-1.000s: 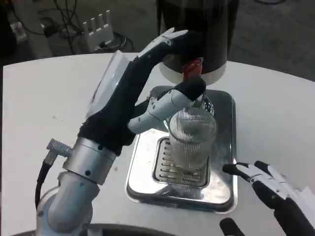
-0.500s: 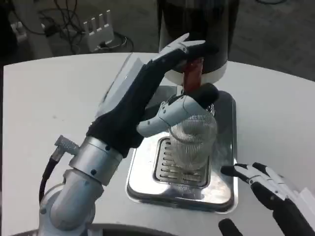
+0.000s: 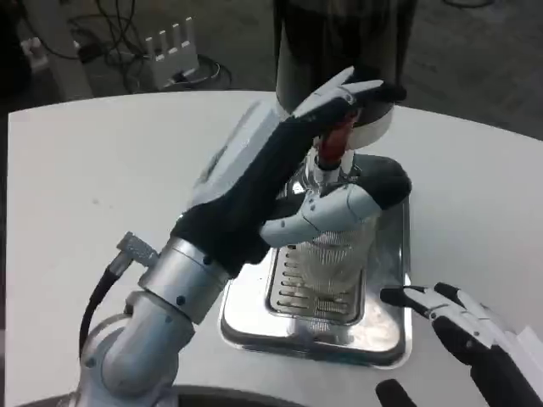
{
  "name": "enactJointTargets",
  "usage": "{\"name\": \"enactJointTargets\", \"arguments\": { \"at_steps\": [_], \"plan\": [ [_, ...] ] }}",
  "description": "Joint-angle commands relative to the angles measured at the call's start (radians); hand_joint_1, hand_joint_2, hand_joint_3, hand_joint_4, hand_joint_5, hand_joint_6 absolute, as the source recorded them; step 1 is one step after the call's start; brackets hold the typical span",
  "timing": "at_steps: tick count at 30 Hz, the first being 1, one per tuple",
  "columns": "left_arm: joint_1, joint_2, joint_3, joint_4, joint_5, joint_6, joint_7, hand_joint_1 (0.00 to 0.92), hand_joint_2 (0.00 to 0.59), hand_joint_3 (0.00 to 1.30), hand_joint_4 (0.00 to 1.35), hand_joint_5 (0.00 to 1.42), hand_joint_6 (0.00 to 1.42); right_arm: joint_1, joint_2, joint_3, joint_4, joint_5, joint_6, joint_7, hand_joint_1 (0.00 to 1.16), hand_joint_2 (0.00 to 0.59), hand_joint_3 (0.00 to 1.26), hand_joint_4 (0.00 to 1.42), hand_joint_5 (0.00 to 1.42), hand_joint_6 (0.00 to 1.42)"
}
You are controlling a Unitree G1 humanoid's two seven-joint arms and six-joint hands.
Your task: Grasp the cup under the faucet to collect the drink, then remove the cup.
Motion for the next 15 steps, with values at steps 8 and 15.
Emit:
{"name": "enactJointTargets", "arguments": {
  "at_steps": [8,15],
  "plan": [
    [0.012,0.063,-0.055,-0.037,0.145,-0.017,-0.033,0.0,0.053,0.21,0.01,0.12,0.11,0.027,0.007,-0.014,-0.017,0.02,-0.038,-0.013,0.53,0.455,0.19,0.12,0.03,0.0],
    [0.027,0.076,-0.064,-0.045,0.185,-0.018,-0.03,0.0,0.055,0.2,0.01,0.11,0.09,0.033,0.015,-0.006,-0.017,0.016,-0.047,-0.011,0.53,0.454,0.19,0.12,0.03,0.0]
  ]
}}
